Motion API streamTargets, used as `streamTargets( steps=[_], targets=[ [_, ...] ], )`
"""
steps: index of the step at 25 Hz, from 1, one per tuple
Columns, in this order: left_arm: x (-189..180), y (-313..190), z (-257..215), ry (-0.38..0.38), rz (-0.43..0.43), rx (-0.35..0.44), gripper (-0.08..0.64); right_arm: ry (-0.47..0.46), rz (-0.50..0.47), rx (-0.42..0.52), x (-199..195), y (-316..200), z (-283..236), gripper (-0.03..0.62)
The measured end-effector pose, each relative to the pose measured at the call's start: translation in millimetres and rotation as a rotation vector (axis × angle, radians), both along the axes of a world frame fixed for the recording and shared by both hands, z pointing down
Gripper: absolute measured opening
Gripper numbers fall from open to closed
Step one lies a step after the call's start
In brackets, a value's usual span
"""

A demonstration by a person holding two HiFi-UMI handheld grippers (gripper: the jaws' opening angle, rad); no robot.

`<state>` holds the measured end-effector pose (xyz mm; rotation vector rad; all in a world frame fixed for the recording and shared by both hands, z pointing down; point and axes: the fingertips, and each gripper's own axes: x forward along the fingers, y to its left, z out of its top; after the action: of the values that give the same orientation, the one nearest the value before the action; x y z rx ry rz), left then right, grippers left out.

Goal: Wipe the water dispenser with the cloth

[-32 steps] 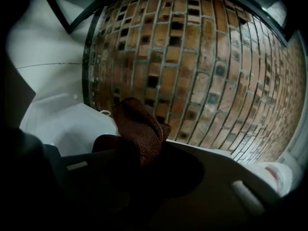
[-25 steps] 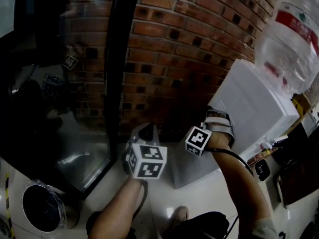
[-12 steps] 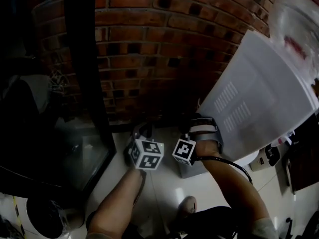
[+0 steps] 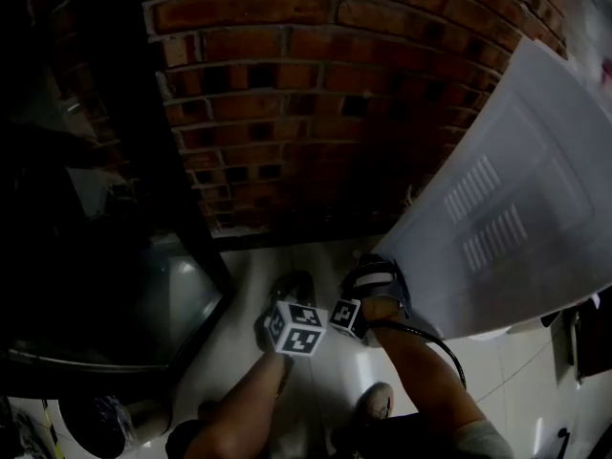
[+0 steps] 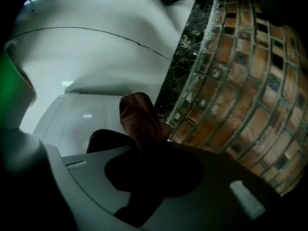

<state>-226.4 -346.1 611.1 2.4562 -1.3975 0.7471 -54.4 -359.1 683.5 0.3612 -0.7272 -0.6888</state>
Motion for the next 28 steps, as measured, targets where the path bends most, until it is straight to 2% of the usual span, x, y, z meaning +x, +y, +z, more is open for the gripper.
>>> streamTargets(
  steps=[4,8,11,14,17,21,25,27,28],
  targets=[
    [-4,5,19,-0.020,-0.012,-0.049,0.000,0.043,-0.002,-0.044,1,1,32,0.084],
    [-13,4,19,-0.017,-0.036,-0.051,0.000,0.052,0.007,-0.078,2,2,59,0.084],
    [-15,2,10,-0.006,-0.050,-0.044,0.000,-0.015,0.047,-0.091,2,6,57,0.084],
    [-21,2,-9,0.002,-0.059,-0.014,0.000,-0.121,0.067,-0.052,-7,9,23,0.084],
    [-37,1,-37,0.018,-0.093,0.028,0.000,-0.253,0.063,0.049,-24,13,-39,0.084],
    [-57,0,-93,0.085,-0.152,0.103,0.000,-0.452,0.050,0.229,-42,29,-158,0.084],
    [-69,8,-172,0.145,-0.172,0.219,0.000,-0.556,-0.026,0.433,-58,50,-292,0.084],
    [-66,12,-218,0.196,-0.161,0.268,0.000,-0.599,-0.054,0.561,-59,56,-366,0.084],
    [-64,15,-241,0.225,-0.153,0.293,0.000,-0.650,-0.057,0.630,-58,59,-403,0.084]
  ],
)
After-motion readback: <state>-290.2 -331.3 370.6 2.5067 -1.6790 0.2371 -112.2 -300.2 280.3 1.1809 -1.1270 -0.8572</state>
